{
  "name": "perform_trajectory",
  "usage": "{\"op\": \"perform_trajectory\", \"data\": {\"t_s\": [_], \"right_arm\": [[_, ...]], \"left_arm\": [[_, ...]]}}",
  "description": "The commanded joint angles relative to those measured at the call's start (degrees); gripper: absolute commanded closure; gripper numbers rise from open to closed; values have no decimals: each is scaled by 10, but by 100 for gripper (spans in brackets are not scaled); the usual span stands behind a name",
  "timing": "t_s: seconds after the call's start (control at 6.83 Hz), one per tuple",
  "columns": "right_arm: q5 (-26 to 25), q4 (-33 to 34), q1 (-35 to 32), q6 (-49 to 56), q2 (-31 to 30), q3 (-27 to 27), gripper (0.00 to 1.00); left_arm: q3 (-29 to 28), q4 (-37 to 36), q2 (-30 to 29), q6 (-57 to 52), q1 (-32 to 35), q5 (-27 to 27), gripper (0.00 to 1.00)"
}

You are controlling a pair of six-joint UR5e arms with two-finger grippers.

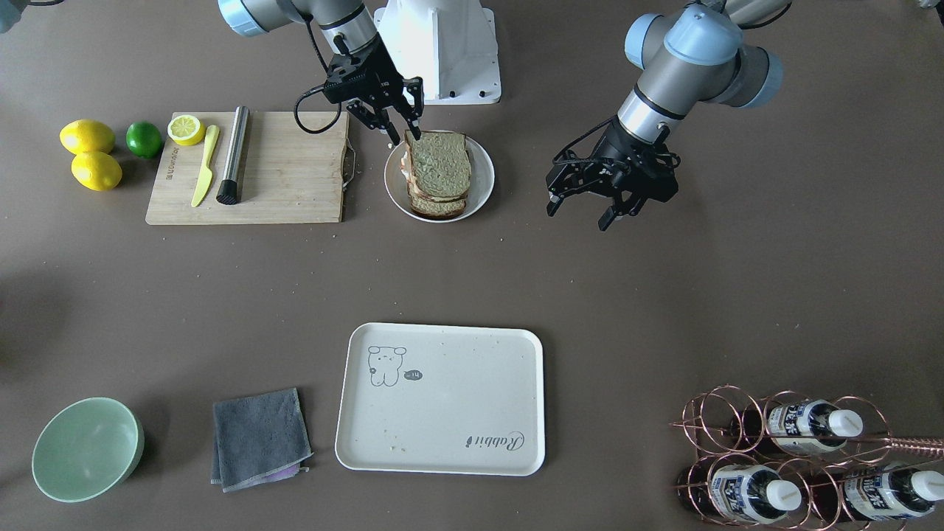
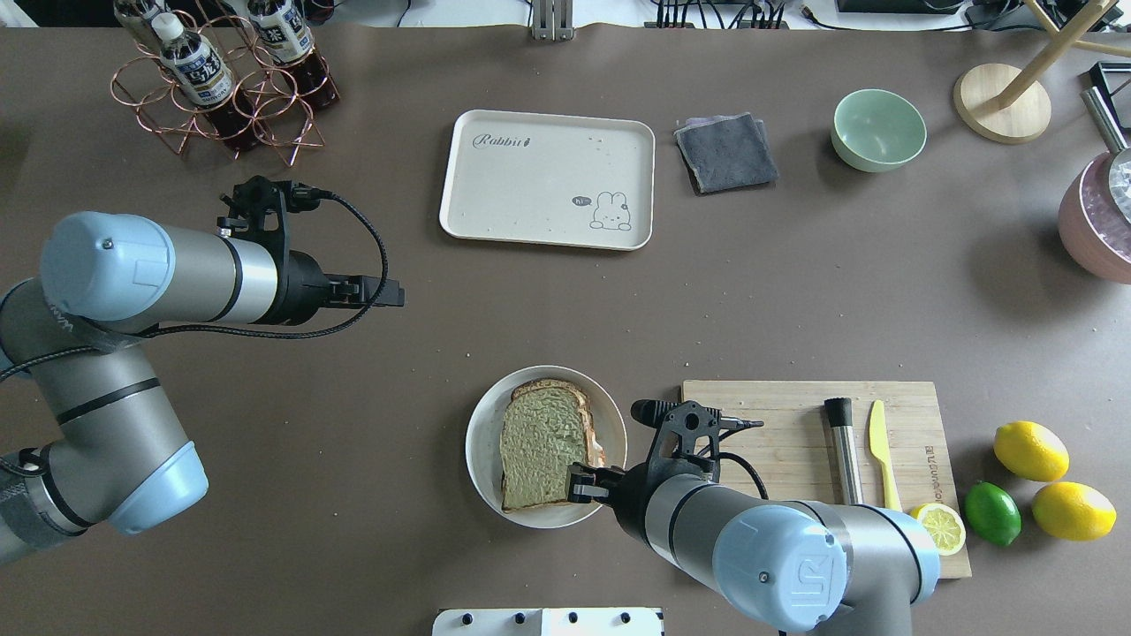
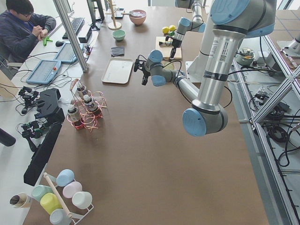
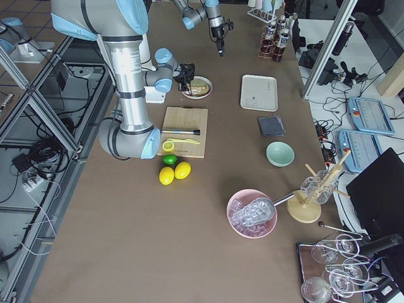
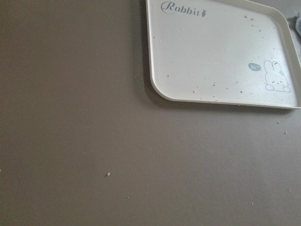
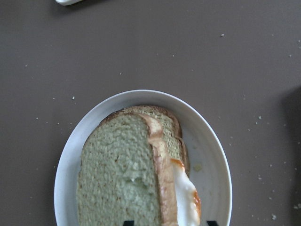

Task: Make sandwich and place on tray
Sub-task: 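Withdraw the right gripper from the plate while the left gripper approaches it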

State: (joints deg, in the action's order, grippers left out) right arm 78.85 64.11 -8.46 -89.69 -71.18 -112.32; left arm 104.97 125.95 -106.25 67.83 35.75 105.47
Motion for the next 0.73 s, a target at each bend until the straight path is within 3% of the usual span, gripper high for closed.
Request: {"op": "perform_trajectory", "data": {"t_s": [0.0,0.15,0.59], "right_arm": [[112,17,-113,20,-46,-16,0],[198,69,-200,92,-49,-18,0],[343,218,-412,416,-67,-16,0]], "left_arm": [[0,0,0,0,-18,0,2],[1,0,0,12,-29,0,2],[1,0,-4,61,-101,-30,2]]}}
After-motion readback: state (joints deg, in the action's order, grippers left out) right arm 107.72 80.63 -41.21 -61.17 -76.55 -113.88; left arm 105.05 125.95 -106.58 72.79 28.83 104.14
